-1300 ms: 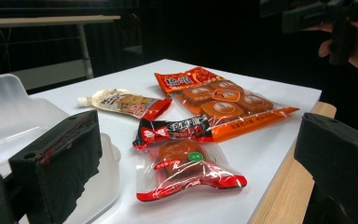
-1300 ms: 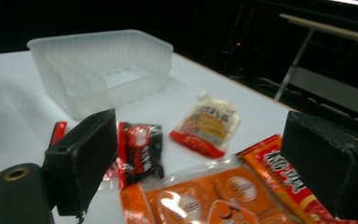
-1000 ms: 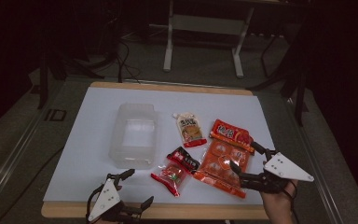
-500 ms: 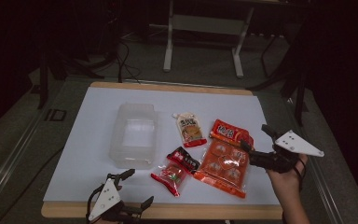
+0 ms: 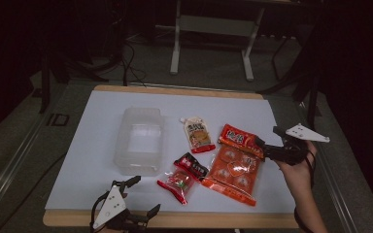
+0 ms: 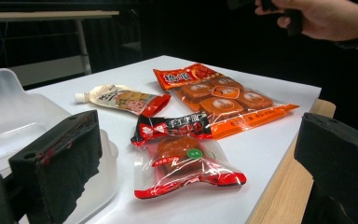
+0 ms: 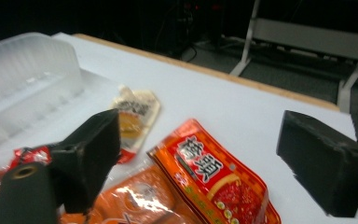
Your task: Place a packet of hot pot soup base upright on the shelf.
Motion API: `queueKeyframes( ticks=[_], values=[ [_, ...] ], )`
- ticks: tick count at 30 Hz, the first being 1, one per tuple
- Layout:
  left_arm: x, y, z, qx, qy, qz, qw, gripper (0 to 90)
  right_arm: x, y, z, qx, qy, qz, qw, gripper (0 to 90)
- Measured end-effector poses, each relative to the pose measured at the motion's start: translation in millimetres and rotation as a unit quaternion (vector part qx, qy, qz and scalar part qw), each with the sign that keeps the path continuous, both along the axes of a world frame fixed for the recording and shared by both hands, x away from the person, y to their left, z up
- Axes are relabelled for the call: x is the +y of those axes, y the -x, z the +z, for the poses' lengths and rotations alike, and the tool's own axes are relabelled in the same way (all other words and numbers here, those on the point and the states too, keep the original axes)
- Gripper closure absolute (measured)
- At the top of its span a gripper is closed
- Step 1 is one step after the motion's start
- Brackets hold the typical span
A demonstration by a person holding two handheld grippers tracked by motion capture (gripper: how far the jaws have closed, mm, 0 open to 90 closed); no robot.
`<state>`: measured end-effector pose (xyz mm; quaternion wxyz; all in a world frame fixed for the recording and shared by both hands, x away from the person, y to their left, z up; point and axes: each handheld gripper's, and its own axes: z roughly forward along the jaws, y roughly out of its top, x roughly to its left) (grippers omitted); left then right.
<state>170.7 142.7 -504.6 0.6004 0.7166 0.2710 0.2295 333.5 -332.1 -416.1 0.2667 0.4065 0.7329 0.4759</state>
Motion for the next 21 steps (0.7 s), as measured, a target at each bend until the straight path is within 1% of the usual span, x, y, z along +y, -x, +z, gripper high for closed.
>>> queueKeyframes(
  ticks=[2, 5, 6, 8, 10, 11, 18, 21],
  values=[
    [-0.2, -0.1, -0.2, 0.001, 0.000, 0.000, 1.0000, 1.2, -2.4, -5.1, -6.6, 0.008, 0.002, -0.004, 1.0000, 16.6],
    [-0.5, -0.2, -0.3, 0.001, -0.001, -0.001, 1.0000, 1.2, -6.3, -13.1, -16.5, 0.020, 0.001, -0.010, 0.9997, 16.9],
    [-0.5, -0.2, -0.3, 0.001, -0.001, -0.001, 1.0000, 1.2, -6.3, -13.1, -16.5, 0.020, 0.001, -0.010, 0.9997, 16.9],
    [-0.9, -0.3, -0.6, 0.001, -0.001, -0.001, 1.0000, 1.2, -9.0, -20.3, -25.0, 0.029, 0.001, -0.016, 0.9994, 18.0],
    [-0.7, -0.4, -0.6, 0.001, -0.003, -0.001, 1.0000, 1.2, -10.2, -25.6, -30.9, 0.033, 0.008, -0.023, 0.9992, 18.0],
    [-0.7, -0.5, -0.6, 0.002, -0.002, -0.001, 1.0000, 1.2, -10.9, -28.6, -33.7, 0.038, 0.009, -0.022, 0.9990, 18.0],
    [-0.9, -0.7, -0.9, 0.003, -0.003, -0.002, 1.0000, 1.2, -12.9, -46.2, -53.2, 0.068, 0.019, -0.035, 0.9969, 18.0],
    [-1.1, -0.8, -1.1, 0.004, -0.004, -0.003, 1.0000, 1.2, -14.1, -51.5, -60.5, 0.075, 0.017, -0.036, 0.9964, 19.4]
  ],
)
